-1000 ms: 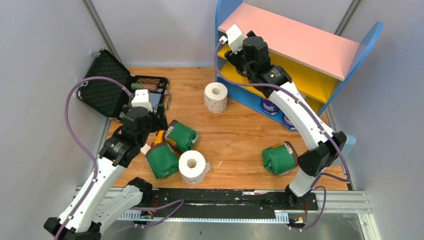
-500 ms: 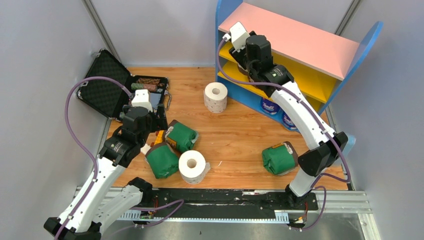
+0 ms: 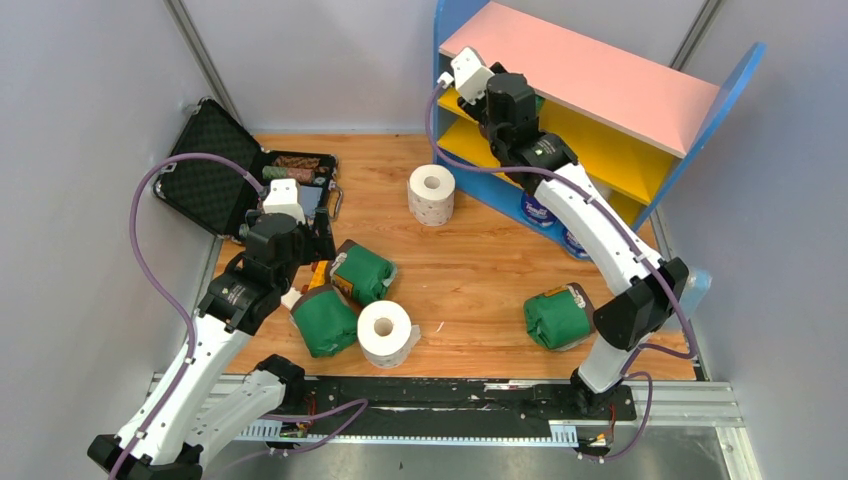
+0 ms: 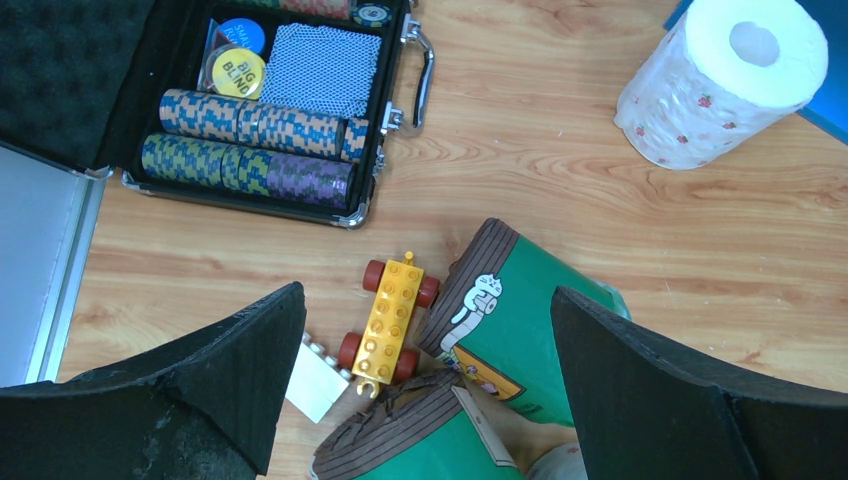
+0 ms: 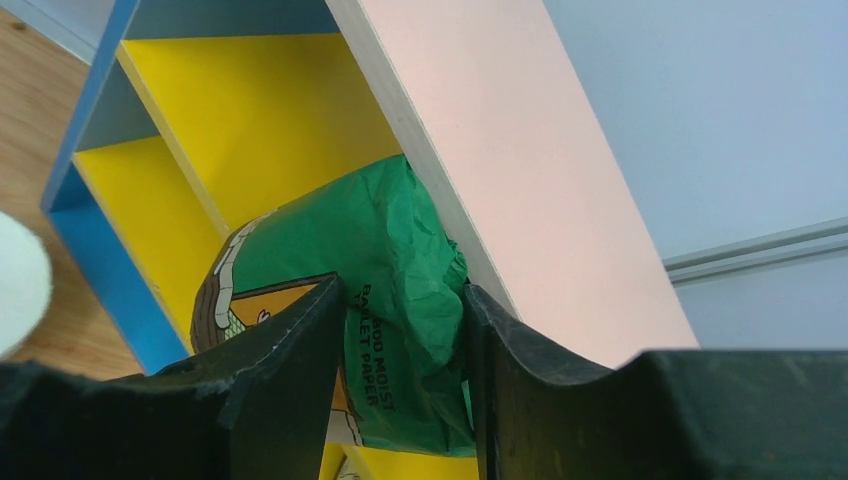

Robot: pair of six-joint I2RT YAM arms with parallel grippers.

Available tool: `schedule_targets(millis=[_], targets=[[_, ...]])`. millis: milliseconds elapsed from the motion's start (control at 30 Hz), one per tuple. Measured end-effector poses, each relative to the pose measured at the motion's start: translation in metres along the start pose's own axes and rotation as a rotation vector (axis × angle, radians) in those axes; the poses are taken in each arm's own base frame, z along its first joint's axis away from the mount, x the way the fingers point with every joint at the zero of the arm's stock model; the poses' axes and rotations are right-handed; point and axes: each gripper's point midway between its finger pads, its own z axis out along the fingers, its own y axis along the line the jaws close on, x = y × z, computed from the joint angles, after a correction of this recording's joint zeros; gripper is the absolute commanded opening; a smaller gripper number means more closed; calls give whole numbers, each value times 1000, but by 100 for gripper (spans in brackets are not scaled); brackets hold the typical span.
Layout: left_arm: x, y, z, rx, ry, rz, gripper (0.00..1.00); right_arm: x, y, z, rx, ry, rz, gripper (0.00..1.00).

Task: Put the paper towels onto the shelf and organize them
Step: Place the paper towel on the shelf.

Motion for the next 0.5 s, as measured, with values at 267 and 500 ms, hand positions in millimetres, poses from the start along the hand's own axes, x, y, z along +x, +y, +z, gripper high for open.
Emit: schedule_targets(millis=[267, 500], targets=[[0, 0, 0, 0, 0, 0, 100, -2, -4, 13, 154, -30, -187, 57], [0, 0, 0, 0, 0, 0, 100, -4, -16, 11, 247, -28, -232, 63]])
